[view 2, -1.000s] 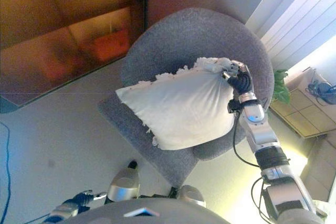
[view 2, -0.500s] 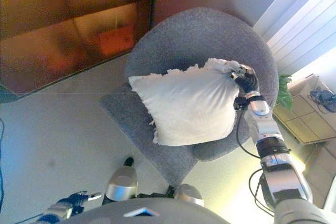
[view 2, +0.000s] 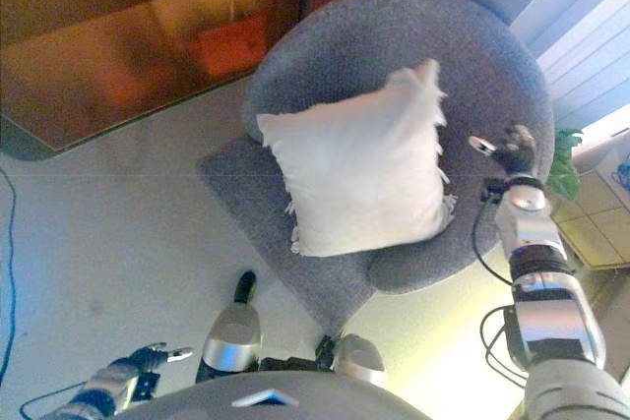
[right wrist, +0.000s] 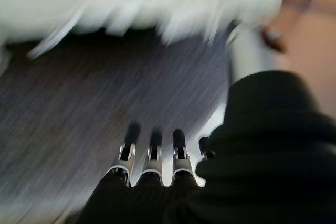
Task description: Pick up the cushion and take it to the sofa
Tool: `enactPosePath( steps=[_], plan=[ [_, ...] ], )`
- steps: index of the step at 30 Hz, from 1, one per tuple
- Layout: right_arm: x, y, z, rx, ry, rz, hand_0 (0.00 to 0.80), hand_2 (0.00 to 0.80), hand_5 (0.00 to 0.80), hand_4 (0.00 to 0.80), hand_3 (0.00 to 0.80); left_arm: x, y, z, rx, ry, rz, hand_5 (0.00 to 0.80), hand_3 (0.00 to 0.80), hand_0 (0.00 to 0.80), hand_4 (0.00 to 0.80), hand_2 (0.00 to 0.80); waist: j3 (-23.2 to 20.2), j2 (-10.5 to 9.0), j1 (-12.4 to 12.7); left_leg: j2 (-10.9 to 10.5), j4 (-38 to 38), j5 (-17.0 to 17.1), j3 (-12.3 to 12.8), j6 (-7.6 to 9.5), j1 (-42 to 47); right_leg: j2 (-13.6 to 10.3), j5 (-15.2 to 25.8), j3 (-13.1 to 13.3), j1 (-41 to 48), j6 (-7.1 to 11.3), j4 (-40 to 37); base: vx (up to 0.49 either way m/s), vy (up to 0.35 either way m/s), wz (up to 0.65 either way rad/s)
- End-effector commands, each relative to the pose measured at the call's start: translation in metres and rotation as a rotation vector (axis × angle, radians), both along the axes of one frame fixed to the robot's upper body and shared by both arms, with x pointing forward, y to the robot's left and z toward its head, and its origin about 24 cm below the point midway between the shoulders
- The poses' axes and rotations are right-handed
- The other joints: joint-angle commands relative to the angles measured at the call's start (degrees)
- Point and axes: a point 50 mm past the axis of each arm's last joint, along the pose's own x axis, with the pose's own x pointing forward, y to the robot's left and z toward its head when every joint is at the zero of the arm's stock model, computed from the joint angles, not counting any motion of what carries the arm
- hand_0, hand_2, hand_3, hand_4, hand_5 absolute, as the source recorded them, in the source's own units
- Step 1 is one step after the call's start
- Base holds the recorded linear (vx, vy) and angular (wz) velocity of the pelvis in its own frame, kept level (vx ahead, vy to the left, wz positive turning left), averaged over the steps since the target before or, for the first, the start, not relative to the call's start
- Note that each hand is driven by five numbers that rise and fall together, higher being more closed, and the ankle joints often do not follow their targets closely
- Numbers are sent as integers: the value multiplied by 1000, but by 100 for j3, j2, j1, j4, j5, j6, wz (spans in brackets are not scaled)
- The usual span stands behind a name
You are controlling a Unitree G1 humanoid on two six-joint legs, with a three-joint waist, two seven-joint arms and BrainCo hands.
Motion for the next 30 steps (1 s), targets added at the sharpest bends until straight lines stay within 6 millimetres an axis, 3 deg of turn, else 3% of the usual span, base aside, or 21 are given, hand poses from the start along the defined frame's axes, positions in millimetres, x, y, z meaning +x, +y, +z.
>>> enactPosePath(
  steps=[1,8,18,24,30],
  plan=[
    [-1,-29,71,-208,-171,-82,0,0,0,0,0,6,-1,0,18,2,-30,0,0,0,0,0,-70,225,48,216,-25,-1017,91,123,665,-637,824,24,-975,712,122,11,-8,-6],
    [-16,-43,100,-401,-212,-209,0,0,0,0,0,3,-5,-2,2,-21,18,0,0,0,0,0,-2,317,-188,192,-144,-1008,165,107,718,-614,835,168,-1178,751,126,-35,-7,-11],
    [-46,-65,106,-451,-232,-315,0,0,0,0,0,9,-2,1,-11,-50,29,0,0,0,0,0,15,436,-372,147,-263,-986,167,79,622,-629,873,248,-1514,754,170,-32,-1,-2],
    [-64,-64,81,-461,-174,-288,0,0,0,0,0,-3,-7,-3,-27,-47,74,0,0,0,0,0,-58,461,-556,128,-289,-1017,248,78,716,-571,846,378,-1529,754,176,-8,11,-2],
    [-92,-56,28,-360,-63,-290,0,0,0,0,0,-10,-7,-5,-40,-42,95,0,0,0,0,0,-142,500,-852,71,-290,-1137,303,113,859,-529,843,489,-1622,754,265,-32,34,-6]
  ],
)
